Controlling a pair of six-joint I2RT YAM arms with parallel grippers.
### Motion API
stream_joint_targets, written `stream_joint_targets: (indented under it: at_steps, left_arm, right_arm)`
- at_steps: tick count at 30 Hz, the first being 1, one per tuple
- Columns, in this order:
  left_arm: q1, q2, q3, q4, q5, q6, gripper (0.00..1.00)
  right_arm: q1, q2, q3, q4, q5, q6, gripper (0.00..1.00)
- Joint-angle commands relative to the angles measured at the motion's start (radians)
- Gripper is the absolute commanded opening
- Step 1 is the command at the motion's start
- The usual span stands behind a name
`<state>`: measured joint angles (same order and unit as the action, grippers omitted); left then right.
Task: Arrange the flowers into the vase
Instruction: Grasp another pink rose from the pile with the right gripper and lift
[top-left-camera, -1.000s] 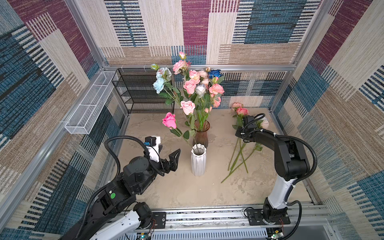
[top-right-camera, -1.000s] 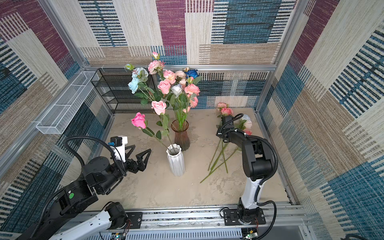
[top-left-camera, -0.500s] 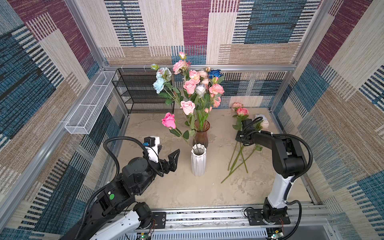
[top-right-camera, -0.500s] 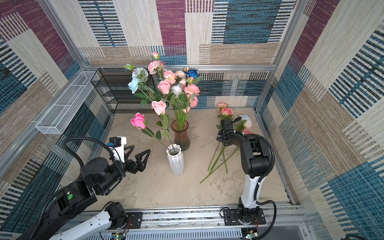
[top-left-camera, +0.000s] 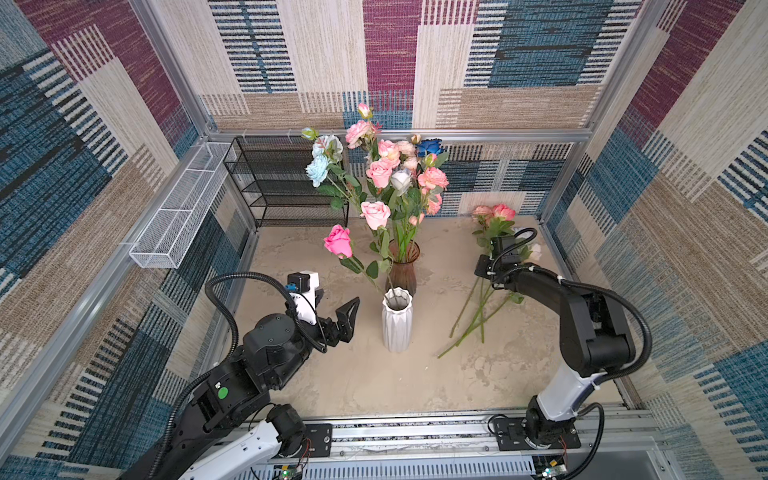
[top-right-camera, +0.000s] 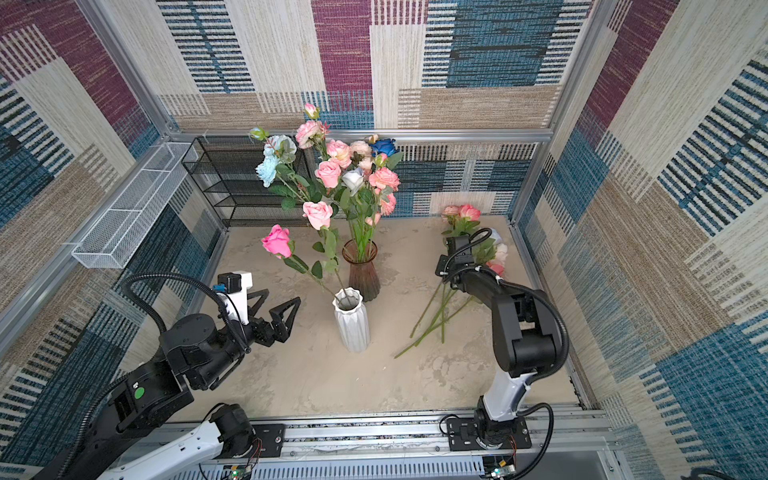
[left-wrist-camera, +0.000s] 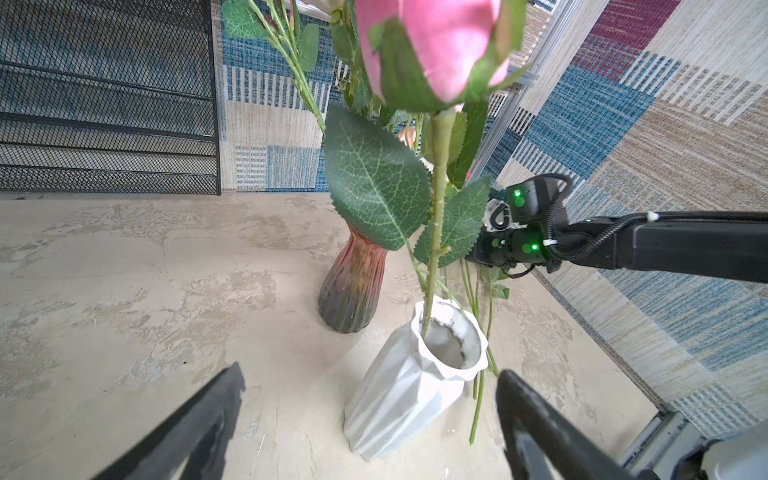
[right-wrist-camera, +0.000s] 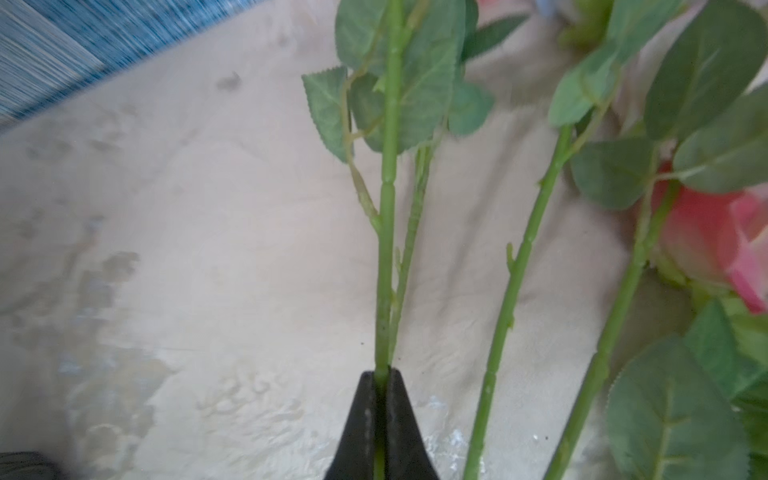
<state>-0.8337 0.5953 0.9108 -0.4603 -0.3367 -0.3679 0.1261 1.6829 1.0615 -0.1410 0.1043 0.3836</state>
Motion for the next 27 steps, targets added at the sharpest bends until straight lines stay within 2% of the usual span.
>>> stream_joint_targets:
  at_steps: [1,9,13,16,23,27]
  left_arm:
    - [0.0,-0.002,0.009,0.025,0.002,0.013,0.96]
    - [0.001,-0.005,0.039,0.048,0.036,0.047,0.97]
    - [0.0,-0.008,0.066,0.055,0.071,0.074,0.97]
    - [-0.001,-0.006,0.108,0.049,0.143,0.103,0.99]
    - [-0.001,0.032,0.237,0.024,0.368,0.162,0.99]
    - [-0.001,0.104,0.316,0.019,0.511,0.189,0.88]
  right_arm:
    - [0.004,-0.097,-0.053,0.161,-0.01,-0.017,0.0]
    - [0.023,-0.297,-0.12,0.418,-0.002,-0.063,0.0]
    - [0.052,-0.374,-0.086,0.423,-0.048,-0.068,0.0]
    - [0.121,-0.463,-0.081,0.389,-0.089,-0.073,0.0]
    - [0.288,-0.691,-0.094,0.307,-0.335,-0.071,0.0]
    - [0.361,-0.756,-0.053,0.279,-0.507,-0.042,0.0]
